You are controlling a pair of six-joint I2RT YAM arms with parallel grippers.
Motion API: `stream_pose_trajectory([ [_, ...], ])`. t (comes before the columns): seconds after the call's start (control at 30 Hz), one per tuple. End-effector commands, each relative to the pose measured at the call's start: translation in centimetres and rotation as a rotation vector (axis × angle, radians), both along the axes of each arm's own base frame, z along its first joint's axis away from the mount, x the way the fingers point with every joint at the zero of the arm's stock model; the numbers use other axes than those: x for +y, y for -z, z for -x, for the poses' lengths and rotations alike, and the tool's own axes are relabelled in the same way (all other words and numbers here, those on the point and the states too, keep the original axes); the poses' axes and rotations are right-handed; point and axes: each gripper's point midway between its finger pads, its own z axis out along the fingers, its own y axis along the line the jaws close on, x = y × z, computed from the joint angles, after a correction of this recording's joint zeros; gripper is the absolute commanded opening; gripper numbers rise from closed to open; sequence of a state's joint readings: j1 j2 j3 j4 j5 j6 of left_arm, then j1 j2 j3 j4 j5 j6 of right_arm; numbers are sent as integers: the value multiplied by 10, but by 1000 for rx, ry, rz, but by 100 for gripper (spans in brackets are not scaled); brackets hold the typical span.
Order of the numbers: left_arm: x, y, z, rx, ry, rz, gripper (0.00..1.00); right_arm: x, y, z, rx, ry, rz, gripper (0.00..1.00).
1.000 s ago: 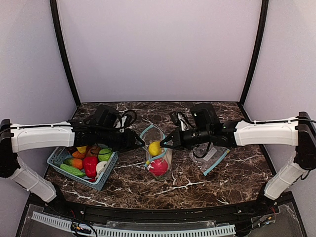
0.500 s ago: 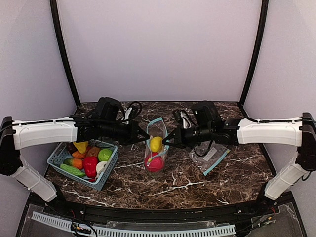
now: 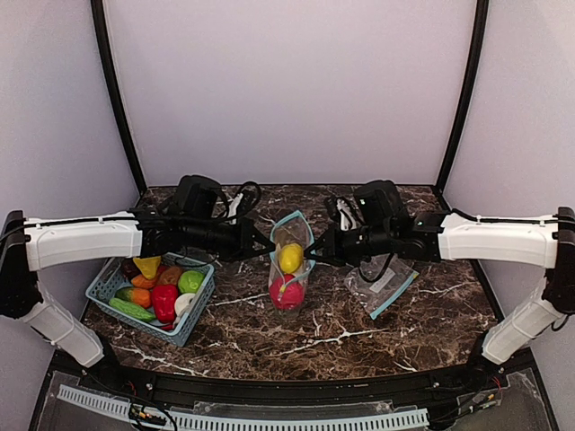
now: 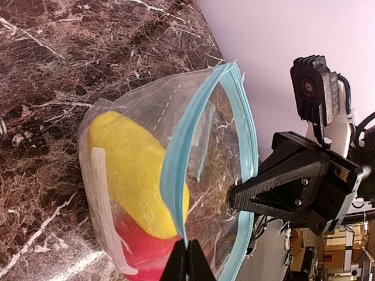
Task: Place the food in the zip-top bag and seal the zipper
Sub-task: Adjust the zipper food storage bag at the center of the board, then pick up the fake vegetable from the bin.
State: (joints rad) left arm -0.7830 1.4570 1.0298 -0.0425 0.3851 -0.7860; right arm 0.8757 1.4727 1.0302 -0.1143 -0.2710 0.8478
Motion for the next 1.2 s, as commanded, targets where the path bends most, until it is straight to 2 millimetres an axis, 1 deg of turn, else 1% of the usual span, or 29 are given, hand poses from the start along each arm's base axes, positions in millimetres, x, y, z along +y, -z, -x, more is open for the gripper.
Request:
stream_pose_trajectory([
  [0.0,6,14,4,6,9,-50,6,-2,5,-5,-1,13,17,0],
  [0.03,7,11,4,-7,10,-55,10,-1,4,-5,-3,13,16,0],
  [0.07,11,13,4,-9,1,-78,12,-1,3,-5,-6,11,15,0],
  [0.1,12,8,4,-31,5,-84,20,-1,2,-5,-7,7,13,0],
  [0.13,18,11,4,-27,-7,-115,24,0,2,-5,-10,2,12,0],
  [0.17,21,4,4,-51,-6,-123,33,0,0,-4,-13,-2,9,0],
  [0.2,29,9,4,-46,-26,-162,37,1,-1,-4,-16,-5,7,0],
  [0.23,37,7,7,-50,-28,-186,44,1,-1,-4,-18,-8,6,0],
  [0.27,43,7,6,-59,-46,-207,48,1,-2,-4,-21,-10,5,0],
  [0.3,54,7,9,-57,-56,-231,55,1,-2,-4,-24,-11,4,0],
  [0.33,61,7,9,-60,-73,-252,57,1,-1,-4,-25,-13,7,0],
  [0.37,72,8,12,-55,-85,-276,62,1,-2,-4,-27,-15,7,0],
  [0.4,79,8,11,-59,-105,-294,63,2,-2,-4,-27,-17,5,0],
  [0.5,111,8,16,-52,-156,-349,70,3,-3,-3,-32,-26,2,0],
  [0.53,119,11,16,-50,-175,-367,72,3,-3,-3,-33,-27,1,0],
  [0.57,130,9,17,-49,-197,-375,74,4,-3,-4,-36,-29,1,0],
  [0.6,136,12,18,-45,-209,-386,75,4,-3,-3,-36,-31,1,0],
  [0.63,146,9,17,-47,-230,-388,78,4,-3,-3,-37,-35,1,0],
  [0.67,150,10,18,-44,-237,-391,79,5,-3,-3,-38,-38,1,0],
  [0.7,155,6,18,-47,-248,-382,82,5,-4,-3,-38,-43,0,0],
  [0.73,156,5,19,-50,-247,-376,83,5,-3,-2,-40,-47,0,0],
  [0.8,154,-1,20,-67,-227,-355,88,6,-3,-2,-47,-58,1,0],
  [0.87,149,-4,21,-73,-204,-333,89,8,-5,-1,-56,-71,-1,0],
  [0.93,149,-4,20,-74,-199,-336,90,8,-7,-1,-60,-76,-2,0],
  [1.0,161,3,17,-56,-225,-382,90,8,-8,-1,-62,-79,0,0],
  [1.03,174,10,15,-31,-259,-418,90,8,-8,-1,-62,-79,-1,0],
  [1.07,181,14,14,-20,-276,-436,90,8,-9,-1,-63,-77,-1,0],
  [1.13,209,21,10,11,-363,-466,90,7,-9,0,-63,-79,0,0],
  [1.17,216,27,11,19,-384,-474,90,7,-9,0,-62,-78,1,0],
])
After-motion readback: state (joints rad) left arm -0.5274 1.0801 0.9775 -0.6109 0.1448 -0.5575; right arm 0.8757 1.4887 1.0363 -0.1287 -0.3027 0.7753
